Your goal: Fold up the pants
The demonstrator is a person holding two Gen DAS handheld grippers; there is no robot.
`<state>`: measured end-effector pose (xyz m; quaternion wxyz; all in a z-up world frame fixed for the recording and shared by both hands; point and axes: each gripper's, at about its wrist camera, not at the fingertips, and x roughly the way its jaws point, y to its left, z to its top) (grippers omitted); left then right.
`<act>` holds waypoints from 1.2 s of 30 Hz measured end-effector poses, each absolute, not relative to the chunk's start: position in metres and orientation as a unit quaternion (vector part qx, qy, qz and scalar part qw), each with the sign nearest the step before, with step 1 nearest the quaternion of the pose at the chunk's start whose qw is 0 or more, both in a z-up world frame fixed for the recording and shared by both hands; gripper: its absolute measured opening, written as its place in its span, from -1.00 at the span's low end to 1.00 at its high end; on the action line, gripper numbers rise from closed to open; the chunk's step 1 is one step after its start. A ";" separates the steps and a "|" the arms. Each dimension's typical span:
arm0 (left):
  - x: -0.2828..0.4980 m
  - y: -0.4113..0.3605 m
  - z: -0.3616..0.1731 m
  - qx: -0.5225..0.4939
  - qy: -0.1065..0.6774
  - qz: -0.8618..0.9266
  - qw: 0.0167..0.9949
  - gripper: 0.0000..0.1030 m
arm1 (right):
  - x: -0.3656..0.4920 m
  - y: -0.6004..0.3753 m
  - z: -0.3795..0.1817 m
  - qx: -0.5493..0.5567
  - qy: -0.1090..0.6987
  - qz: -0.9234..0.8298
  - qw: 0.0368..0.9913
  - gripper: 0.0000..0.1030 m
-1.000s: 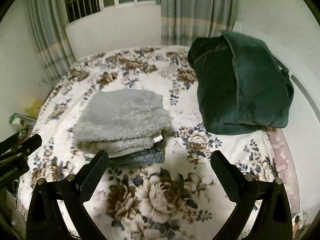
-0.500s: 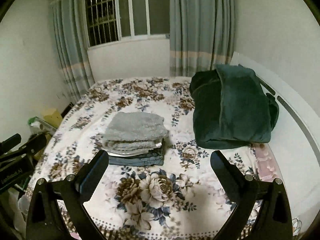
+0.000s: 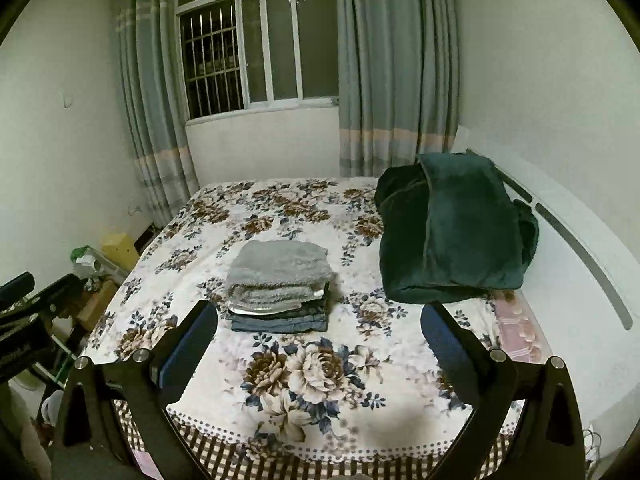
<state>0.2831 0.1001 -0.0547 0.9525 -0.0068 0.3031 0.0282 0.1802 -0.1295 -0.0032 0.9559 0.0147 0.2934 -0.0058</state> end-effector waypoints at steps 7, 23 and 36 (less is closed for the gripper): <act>0.264 0.101 -0.054 0.003 0.300 0.025 0.954 1.00 | 0.159 -0.126 0.005 0.020 0.291 0.000 0.957 1.00; 0.253 0.104 -0.054 -0.001 0.295 0.028 0.955 1.00 | 0.142 -0.120 0.015 0.017 0.292 0.020 0.956 1.00; 0.248 0.100 -0.045 0.000 0.295 0.018 0.955 1.00 | 0.139 -0.119 0.016 0.018 0.292 0.020 0.956 1.00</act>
